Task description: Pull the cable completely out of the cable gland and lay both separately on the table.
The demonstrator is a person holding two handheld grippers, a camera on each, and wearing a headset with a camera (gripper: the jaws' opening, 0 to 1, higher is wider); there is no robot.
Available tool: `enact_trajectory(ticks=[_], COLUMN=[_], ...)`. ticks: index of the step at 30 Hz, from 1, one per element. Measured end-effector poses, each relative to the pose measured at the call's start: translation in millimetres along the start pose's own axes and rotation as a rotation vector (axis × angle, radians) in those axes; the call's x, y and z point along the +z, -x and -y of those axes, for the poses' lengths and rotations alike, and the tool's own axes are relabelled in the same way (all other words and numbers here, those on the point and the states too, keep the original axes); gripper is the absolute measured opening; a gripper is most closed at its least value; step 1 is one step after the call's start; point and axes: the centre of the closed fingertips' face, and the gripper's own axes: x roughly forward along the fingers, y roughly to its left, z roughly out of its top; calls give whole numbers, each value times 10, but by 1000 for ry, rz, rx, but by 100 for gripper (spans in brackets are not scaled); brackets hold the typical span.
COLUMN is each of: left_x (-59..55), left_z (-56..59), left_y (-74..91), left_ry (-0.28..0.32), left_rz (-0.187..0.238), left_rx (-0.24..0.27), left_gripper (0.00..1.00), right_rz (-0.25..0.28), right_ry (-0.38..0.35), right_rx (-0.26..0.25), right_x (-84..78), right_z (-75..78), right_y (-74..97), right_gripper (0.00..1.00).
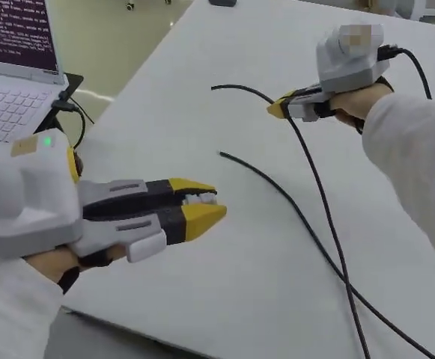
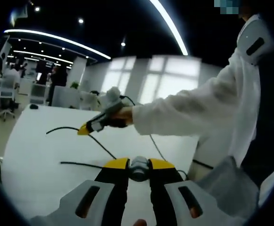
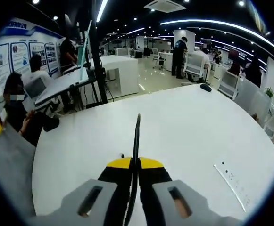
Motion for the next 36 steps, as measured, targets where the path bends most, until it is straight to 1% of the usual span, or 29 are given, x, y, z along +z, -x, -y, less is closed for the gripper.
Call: enact_trajectory(ticks=[3, 4, 5, 6, 7, 8, 9, 10, 13, 17, 20, 21, 22, 23, 24, 26, 28, 29, 30, 31, 33, 34, 36], left_x=[-5, -8, -10, -10, -9, -1, 6, 19, 15, -27, -33, -35, -44, -51, -60, -70, -97, -108, -114, -122, -99, -99, -106], left_z=[-25, -47, -68, -99, -106, -121, -124, -127, -119, -129, -132, -131, -131, -132, -134, -133, -141, -145, -147, -151, -183, -194, -226], left_y=[-2, -1, -1, 0, 0, -1, -1, -3, -13, -34, -45, -49, -53, -54, -54, -58, -69, -75, -77, -84, -106, -115, -173], left_ry=[6, 8, 11, 14, 15, 18, 20, 22, 18, 21, 22, 22, 24, 24, 24, 26, 30, 32, 33, 34, 53, 54, 33], left_rz=[0, 1, 1, 4, 5, 9, 12, 20, 18, -1, -1, -1, -5, -8, -11, -14, -24, -28, -30, -33, -10, -10, -17], left_rx=[4, 11, 17, 29, 31, 35, 36, 37, 35, 34, 32, 31, 29, 30, 30, 29, 32, 33, 34, 34, 43, 41, 40], left_gripper=[17, 17, 17, 17, 17, 17, 17, 17, 17, 17, 17, 17, 17, 17, 17, 17, 17, 17, 17, 17, 17, 17, 17], right_rz=[-17, -32, -39, -64, -97, -136, -161, -187, -197, -207, -206, -205, -204, -174, -170, -158, -139, -106, -49, -31, 10, 46, 94], right_ry=[-15, -17, -16, -6, 27, 84, 92, 94, 77, 33, 44, 37, 17, -9, -21, -24, -14, -20, -50, -59, -25, -5, 5], right_rx=[8, 8, 8, 5, -6, -21, -25, -17, -18, -18, -35, -37, -32, -44, -41, -47, -47, -39, -13, -10, -20, -9, 7], right_x=[-144, -210, -235, -324, -405, -518, -592, -695, -818, -942, -1005, -1020, -1025, -964, -954, -934, -878, -819, -711, -671, -553, -460, -336], right_z=[-8, -6, -5, -6, 13, 30, 30, 9, 4, 4, 21, 49, 36, 51, 55, 71, 77, 71, 24, 29, 44, 14, -36], right_y=[-125, -172, -188, -226, -241, -271, -291, -323, -379, -406, -409, -422, -383, -380, -363, -336, -285, -287, -236, -217, -104, -21, 115], right_gripper=[3, 3, 3, 3, 3, 3, 3, 3, 3, 3, 3, 3, 3, 3, 3, 5, 11, 14, 17, 19, 25, 27, 29])
